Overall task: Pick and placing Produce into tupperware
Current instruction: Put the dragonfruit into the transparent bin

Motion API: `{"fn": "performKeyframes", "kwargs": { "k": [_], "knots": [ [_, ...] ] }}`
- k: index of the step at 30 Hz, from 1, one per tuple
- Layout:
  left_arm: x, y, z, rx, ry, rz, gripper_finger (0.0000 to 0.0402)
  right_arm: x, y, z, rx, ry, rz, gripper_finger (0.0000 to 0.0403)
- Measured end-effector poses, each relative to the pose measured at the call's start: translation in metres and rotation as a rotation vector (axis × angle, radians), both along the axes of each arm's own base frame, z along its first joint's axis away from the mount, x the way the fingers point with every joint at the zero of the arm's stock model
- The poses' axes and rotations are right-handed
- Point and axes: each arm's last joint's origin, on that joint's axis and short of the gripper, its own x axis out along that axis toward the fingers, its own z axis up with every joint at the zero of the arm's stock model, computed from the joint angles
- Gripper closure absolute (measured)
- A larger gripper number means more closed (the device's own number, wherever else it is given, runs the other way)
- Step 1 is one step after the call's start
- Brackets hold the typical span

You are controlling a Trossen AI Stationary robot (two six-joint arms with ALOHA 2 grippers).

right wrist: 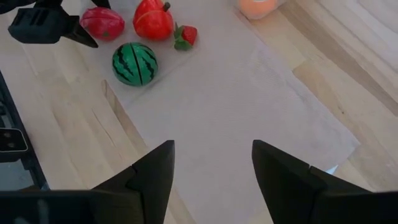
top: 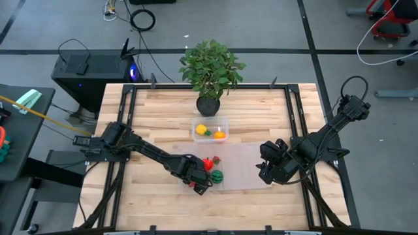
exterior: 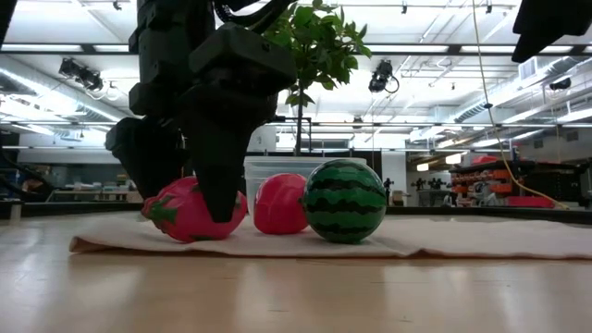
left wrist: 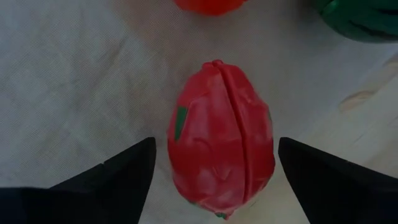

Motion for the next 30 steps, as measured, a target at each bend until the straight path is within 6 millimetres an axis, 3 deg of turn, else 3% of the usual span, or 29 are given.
{"fn": "performKeyframes", "kwargs": {
  "k": [22, 30],
  "knots": [
    [0.0000, 0.0000, 0.0001, -0.004, 0.001, -0.001, 0.0154, 0.0001, -0.0004, 0.0001, -0.011, -0.008, -0.005, 0.0182],
    [-0.0009, 0.0003, 0.0052, -0.029, -0.003, -0.005, 0.0156, 0.0001, -0.0004, 0.0001, -0.012, -0.008, -0.005, 0.0182]
  ]
}}
